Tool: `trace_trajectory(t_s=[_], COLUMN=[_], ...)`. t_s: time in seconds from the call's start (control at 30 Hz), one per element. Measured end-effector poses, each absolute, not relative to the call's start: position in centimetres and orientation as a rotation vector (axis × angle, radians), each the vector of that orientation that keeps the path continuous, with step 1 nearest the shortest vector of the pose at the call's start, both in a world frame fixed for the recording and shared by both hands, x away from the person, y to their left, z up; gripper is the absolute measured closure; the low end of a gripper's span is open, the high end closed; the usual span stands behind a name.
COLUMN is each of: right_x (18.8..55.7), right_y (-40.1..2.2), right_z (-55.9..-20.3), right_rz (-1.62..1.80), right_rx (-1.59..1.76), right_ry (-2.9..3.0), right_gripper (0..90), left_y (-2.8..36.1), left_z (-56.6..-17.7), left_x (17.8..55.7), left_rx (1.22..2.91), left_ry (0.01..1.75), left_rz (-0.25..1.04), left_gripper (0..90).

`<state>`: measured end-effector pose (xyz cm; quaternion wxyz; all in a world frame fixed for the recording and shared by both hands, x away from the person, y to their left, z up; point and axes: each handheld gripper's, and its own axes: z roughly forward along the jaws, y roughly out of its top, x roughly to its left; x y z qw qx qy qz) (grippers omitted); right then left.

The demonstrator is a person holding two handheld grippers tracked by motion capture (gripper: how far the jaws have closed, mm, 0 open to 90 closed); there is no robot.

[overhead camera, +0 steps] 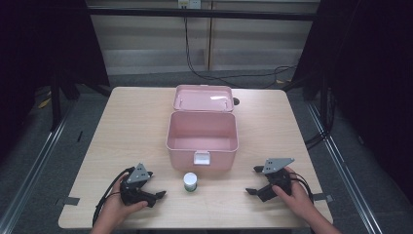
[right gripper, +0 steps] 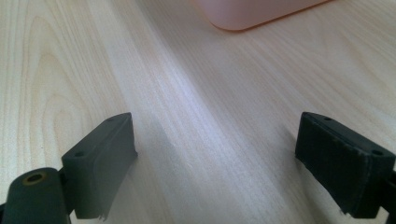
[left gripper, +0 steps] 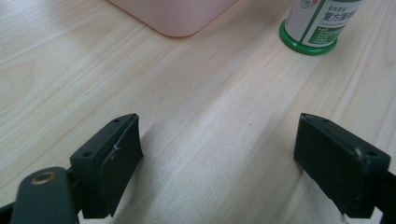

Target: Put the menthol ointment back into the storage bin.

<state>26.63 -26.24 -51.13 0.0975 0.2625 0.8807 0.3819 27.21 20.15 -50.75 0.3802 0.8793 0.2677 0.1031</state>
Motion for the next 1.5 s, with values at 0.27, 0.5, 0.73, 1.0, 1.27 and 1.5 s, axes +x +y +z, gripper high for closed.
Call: trace_trajectory(t_s=[0.27, 0.5, 0.73, 1.0, 1.27, 1.5], right_x=[26.6, 26.6, 26.6, 26.6, 26.6, 26.5], right_y=[-26.2, -26.2, -26.2, -26.2, -26.2, -26.1], right_z=[-51.1, -51.1, -51.1, -51.1, -51.1, -51.1], right_rz=[1.128, 1.128, 1.126, 1.124, 1.124, 1.124], right_rx=[0.777, 0.78, 0.783, 0.783, 0.792, 0.795], right_ry=[2.607, 2.605, 2.604, 2.603, 2.599, 2.599], right_gripper=[11.5, 11.5, 11.5, 11.5, 11.5, 11.5], left_y=[19.6, 17.4, 13.9, 11.0, 8.8, 6.6], left_z=[-50.0, -47.4, -44.4, -42.6, -42.8, -43.0], left_x=[26.9, 26.3, 27.1, 28.2, 28.8, 29.5], left_rx=[2.297, 2.548, 2.651, 2.706, 2.75, 2.8], left_ry=[0.786, 0.74, 0.659, 0.589, 0.54, 0.513], left_rz=[0.271, 0.156, 0.049, 0.015, -0.023, -0.021], left_gripper=[16.9, 24.7, 27.6, 31.5, 34.7, 36.7])
